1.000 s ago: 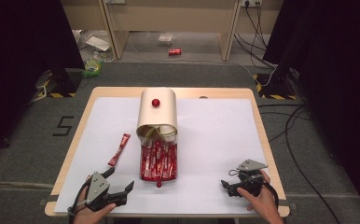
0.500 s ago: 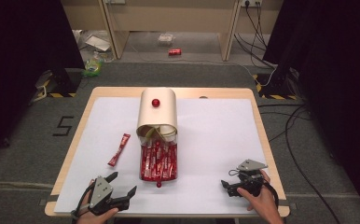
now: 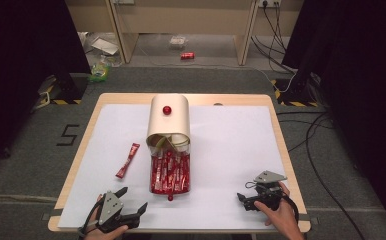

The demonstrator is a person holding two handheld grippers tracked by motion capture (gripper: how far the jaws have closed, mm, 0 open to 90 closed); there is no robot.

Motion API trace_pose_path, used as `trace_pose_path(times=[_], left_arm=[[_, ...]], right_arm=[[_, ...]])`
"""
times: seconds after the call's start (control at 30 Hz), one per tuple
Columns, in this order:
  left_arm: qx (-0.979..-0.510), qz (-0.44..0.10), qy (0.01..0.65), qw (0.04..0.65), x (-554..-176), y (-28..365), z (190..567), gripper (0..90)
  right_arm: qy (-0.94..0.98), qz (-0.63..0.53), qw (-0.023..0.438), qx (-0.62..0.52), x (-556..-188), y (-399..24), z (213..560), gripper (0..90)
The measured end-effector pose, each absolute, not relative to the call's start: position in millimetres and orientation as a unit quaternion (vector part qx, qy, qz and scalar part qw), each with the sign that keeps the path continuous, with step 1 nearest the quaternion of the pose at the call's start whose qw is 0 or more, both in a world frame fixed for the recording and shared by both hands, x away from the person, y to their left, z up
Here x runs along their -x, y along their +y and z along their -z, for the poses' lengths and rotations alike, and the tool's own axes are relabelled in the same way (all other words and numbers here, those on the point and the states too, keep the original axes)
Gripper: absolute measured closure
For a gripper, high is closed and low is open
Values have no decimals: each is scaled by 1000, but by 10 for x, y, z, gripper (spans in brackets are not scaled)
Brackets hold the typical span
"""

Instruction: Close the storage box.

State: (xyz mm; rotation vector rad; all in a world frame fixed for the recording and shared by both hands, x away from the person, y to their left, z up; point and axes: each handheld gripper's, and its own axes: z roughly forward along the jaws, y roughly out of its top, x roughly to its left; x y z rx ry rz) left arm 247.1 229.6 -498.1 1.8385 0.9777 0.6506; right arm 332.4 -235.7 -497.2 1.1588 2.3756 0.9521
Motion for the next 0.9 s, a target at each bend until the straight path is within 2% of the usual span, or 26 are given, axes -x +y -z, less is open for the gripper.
trace_pose_path(times=[0.9], left_arm=[[-752,-275,386,457,-2658,2122,4873,150]], right_arm=[[834,-334,165,-407,-3323,-2356,4972,3]])
